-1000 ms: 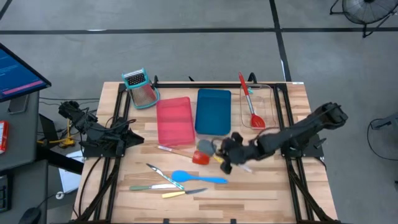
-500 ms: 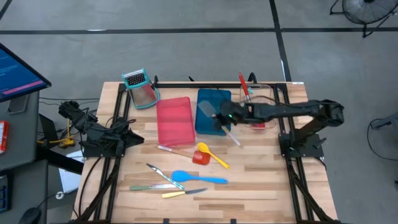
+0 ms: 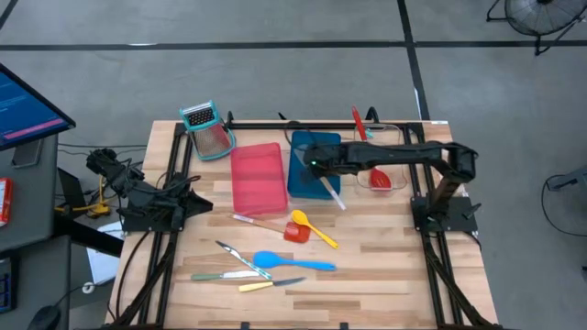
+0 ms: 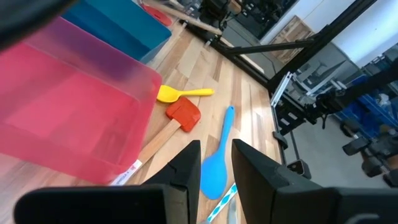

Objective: Pick & Place Kitchen Items
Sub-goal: Put the gray spatula into the blue bin

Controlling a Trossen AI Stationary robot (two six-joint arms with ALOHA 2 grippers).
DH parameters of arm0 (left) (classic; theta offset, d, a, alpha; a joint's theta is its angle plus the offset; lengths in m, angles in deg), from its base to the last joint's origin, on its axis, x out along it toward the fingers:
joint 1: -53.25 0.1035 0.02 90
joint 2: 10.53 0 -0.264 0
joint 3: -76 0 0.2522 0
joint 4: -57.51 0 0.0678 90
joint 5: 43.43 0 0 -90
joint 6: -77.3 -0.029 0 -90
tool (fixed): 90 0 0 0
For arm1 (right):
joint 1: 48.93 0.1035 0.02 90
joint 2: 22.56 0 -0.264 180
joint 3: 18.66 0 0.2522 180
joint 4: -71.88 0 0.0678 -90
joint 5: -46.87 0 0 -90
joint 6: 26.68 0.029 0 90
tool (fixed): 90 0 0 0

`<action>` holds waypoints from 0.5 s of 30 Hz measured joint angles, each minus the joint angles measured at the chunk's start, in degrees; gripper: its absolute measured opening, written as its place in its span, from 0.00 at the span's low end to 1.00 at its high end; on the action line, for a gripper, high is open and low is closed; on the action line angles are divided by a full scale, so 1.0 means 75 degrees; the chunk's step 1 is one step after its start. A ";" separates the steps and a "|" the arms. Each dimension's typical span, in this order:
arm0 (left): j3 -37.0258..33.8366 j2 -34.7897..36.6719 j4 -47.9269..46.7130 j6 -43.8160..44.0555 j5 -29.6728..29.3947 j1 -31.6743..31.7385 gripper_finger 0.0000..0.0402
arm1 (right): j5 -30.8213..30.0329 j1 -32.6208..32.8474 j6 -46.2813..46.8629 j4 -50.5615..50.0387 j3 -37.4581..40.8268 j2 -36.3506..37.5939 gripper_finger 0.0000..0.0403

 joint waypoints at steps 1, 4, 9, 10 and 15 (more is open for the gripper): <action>0.0000 0.0002 0.0019 -0.0001 -0.0023 0.0000 0.19 | -0.0024 -0.0028 0.0050 -0.0033 -0.0076 -0.0127 0.14; 0.0000 0.0002 0.0019 -0.0006 -0.0037 0.0000 0.19 | -0.0117 -0.0141 0.0070 -0.0134 -0.0201 -0.0478 0.14; 0.0000 0.0002 0.0018 -0.0017 -0.0033 0.0001 0.19 | -0.0389 -0.0367 0.0068 -0.0162 -0.0432 -0.0944 0.14; 0.0000 0.0002 0.0019 -0.0017 -0.0032 -0.0002 0.19 | -0.0399 -0.0411 0.0052 -0.0141 -0.0469 -0.0992 0.14; 0.0000 0.0002 0.0019 -0.0017 -0.0028 0.0001 0.19 | -0.0403 -0.0586 -0.0125 -0.0152 -0.0534 -0.1083 0.14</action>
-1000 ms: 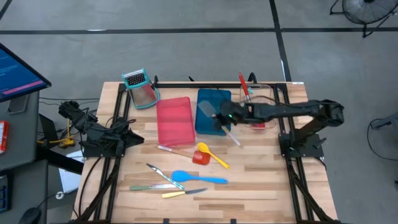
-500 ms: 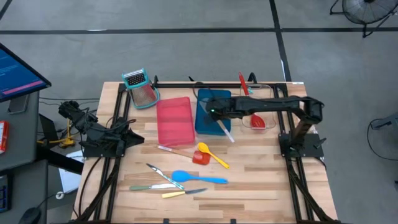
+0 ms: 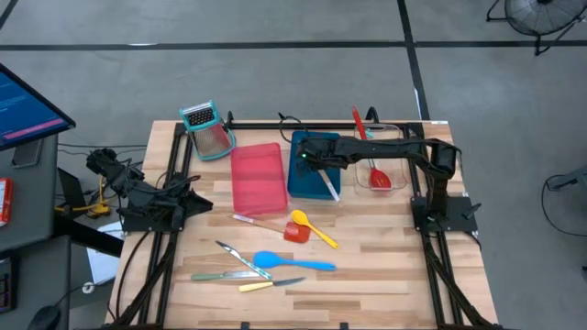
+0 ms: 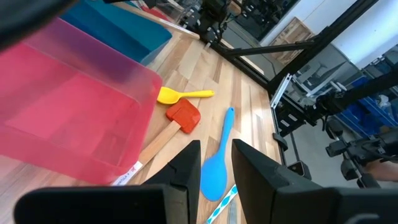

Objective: Pick & Place Kitchen Items
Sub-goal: Put the gray spatula into the blue bin, then put the yellow serving spoon into the transparent bin

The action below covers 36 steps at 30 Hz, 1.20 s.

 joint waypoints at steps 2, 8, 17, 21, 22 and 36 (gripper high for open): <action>0.0000 0.0000 0.0000 0.0000 0.0003 -0.0001 0.19 | 0.0000 -0.0035 -0.0010 0.0007 -0.0006 0.0003 0.15; 0.0000 0.0000 0.0000 0.0000 0.0001 -0.0003 0.19 | 0.0004 -0.0063 -0.0032 0.0010 -0.0006 0.0003 0.28; 0.0000 0.0000 -0.0003 0.0000 -0.0009 -0.0001 0.19 | 0.0047 -0.0196 -0.0632 0.0021 -0.0057 0.0104 0.53; 0.0000 0.0000 -0.0003 0.0000 -0.0012 -0.0001 0.19 | 0.0039 -0.0167 -0.1028 -0.0599 -0.0450 0.0675 0.55; 0.0000 0.0000 0.0000 -0.0003 -0.0014 0.0000 0.19 | 0.0054 -0.0114 -0.1147 -0.0808 -0.0550 0.0862 0.55; 0.0003 0.0003 0.0006 -0.0187 -0.0078 -0.0002 0.19 | 0.0012 0.3354 0.1294 -0.4125 -0.0714 0.2982 0.50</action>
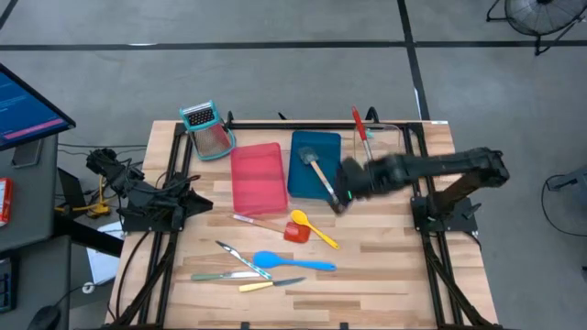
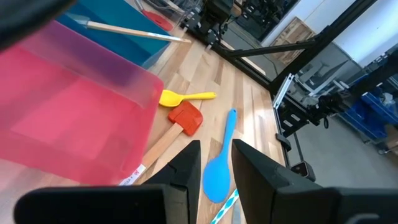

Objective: Pick & Place Kitchen Items
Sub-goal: Put the yellow serving spoon into the transparent bin

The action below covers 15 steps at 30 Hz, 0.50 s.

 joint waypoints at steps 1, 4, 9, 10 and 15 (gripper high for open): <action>0.0000 0.0000 -0.0001 -0.0014 0.0000 0.0000 0.19 | -0.0056 0.0353 0.0340 -0.0147 0.0008 -0.0040 0.50; 0.0000 0.0000 0.0005 -0.0017 0.0002 0.0000 0.19 | -0.0207 0.1310 0.1173 -0.0334 0.0012 -0.0340 0.52; 0.0000 0.0000 0.0012 0.0001 0.0002 0.0002 0.19 | -0.0213 0.2571 0.2255 -0.0332 0.0036 -0.1117 0.59; 0.0000 0.0000 0.0014 0.0003 0.0004 0.0001 0.19 | -0.0213 0.2770 0.2346 -0.0267 0.0103 -0.1245 0.60; 0.0000 0.0000 0.0023 0.0009 0.0040 0.0000 0.19 | -0.0380 0.3548 0.2858 0.0632 0.0870 -0.1702 0.61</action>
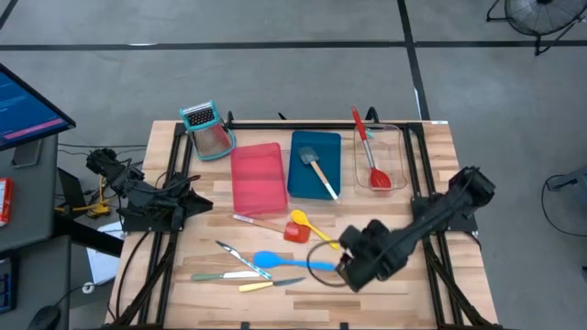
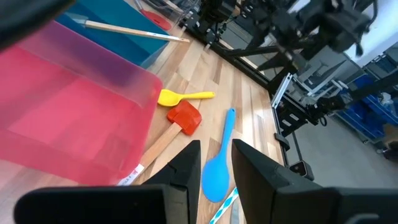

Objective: Pick & Place Kitchen Items
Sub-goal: Put the yellow serving spoon into the transparent bin

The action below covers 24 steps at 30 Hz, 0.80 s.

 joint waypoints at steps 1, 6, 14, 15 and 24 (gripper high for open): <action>0.0000 0.0000 0.0002 0.0000 0.0000 0.0001 0.19 | -0.0146 0.0117 0.0132 0.0364 0.0209 -0.0015 0.61; 0.0000 0.0000 0.0024 -0.0007 -0.0003 0.0003 0.19 | -0.1464 0.0617 0.0152 0.2006 0.1408 0.0020 0.61; 0.0000 0.0000 0.0080 0.0045 -0.0004 0.0001 0.19 | -0.2371 0.0241 -0.1893 0.4828 0.2965 0.0017 0.61; 0.0003 0.0000 0.0090 0.0050 -0.0009 0.0001 0.19 | -0.2371 0.0128 -0.1917 0.5174 0.3134 0.0017 0.61; 0.0003 0.0000 0.0096 0.0042 -0.0060 0.0000 0.19 | -0.2400 -0.0750 -0.4254 0.7717 0.4058 0.0017 0.61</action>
